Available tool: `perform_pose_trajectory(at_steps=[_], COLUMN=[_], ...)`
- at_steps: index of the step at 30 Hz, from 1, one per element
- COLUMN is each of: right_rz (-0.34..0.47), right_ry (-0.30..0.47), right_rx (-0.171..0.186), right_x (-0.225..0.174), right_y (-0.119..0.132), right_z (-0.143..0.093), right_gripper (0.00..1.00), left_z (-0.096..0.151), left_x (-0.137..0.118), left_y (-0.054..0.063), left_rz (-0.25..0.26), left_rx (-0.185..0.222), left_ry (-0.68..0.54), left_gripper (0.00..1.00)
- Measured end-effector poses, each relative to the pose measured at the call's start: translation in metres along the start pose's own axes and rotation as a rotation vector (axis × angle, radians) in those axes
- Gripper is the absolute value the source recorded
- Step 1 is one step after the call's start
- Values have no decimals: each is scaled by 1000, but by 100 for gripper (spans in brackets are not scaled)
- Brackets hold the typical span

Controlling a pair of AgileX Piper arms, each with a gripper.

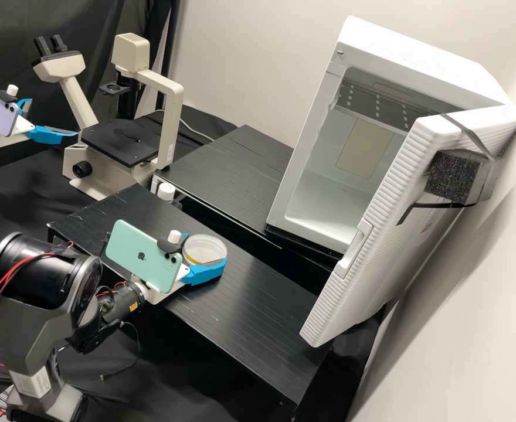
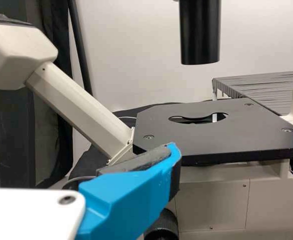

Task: Move the petri dish to the bench.

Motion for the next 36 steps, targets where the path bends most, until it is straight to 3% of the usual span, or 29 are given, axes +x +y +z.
perform_pose_trajectory(at_steps=[1,16,24,36], right_rz=[1,-12,15,130], right_ry=[1,-4,21,54], right_rx=[-2,4,30,67], right_x=[0,-2,-12,-29], right_y=[0,-1,6,28], right_z=[0,3,0,-7], right_gripper=[100,100,100,100], left_z=[0,0,0,0], left_x=[0,0,0,0], left_y=[0,0,0,0], left_rz=[0,0,0,0], left_rx=[0,0,0,0], left_ry=[0,0,0,0], left_gripper=[100,100,100,100])
